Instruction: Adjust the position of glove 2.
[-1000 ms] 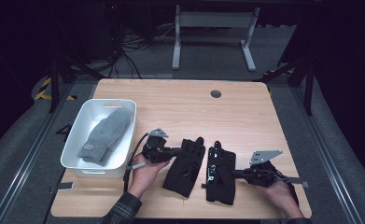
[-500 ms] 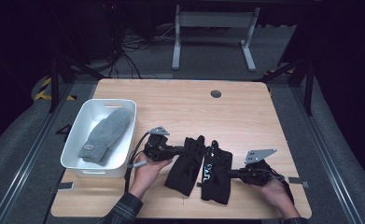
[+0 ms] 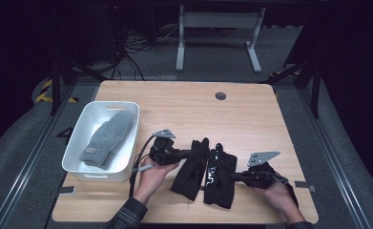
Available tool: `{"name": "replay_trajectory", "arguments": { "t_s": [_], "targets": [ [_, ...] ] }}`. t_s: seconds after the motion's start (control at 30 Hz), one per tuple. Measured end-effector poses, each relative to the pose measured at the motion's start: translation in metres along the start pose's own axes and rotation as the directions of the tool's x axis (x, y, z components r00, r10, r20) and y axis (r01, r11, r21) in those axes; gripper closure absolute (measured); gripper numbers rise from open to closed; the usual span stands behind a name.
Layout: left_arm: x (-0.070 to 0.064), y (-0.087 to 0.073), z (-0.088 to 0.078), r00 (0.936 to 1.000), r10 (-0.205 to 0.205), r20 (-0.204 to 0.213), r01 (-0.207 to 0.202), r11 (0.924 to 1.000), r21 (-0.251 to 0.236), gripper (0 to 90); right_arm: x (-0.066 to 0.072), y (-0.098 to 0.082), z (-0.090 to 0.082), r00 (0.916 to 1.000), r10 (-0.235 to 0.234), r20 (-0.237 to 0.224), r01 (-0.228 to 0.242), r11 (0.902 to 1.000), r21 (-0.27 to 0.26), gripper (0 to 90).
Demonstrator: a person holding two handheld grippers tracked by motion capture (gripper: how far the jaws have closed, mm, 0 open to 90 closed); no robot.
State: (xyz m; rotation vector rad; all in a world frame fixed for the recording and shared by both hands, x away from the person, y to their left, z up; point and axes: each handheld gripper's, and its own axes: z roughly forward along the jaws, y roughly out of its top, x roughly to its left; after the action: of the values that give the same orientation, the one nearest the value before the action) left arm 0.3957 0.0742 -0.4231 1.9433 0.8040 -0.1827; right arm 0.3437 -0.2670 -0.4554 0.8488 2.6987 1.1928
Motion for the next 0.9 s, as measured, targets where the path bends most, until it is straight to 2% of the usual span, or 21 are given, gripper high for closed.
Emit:
{"name": "replay_trajectory", "arguments": {
  "t_s": [0.57,0.9],
  "targets": [
    [-0.01,0.014,0.008,0.9991,0.032,0.029,-0.032,0.9994,-0.014,88.1,0.001,0.014,0.018,0.9996,-0.014,-0.025,0.014,0.9999,0.004,90.0],
    [-0.011,0.015,0.011,0.999,0.024,0.037,-0.024,0.9996,-0.015,88.1,0.003,0.023,0.032,0.9987,-0.023,-0.045,0.023,0.9997,0.004,90.0]
  ]
}}
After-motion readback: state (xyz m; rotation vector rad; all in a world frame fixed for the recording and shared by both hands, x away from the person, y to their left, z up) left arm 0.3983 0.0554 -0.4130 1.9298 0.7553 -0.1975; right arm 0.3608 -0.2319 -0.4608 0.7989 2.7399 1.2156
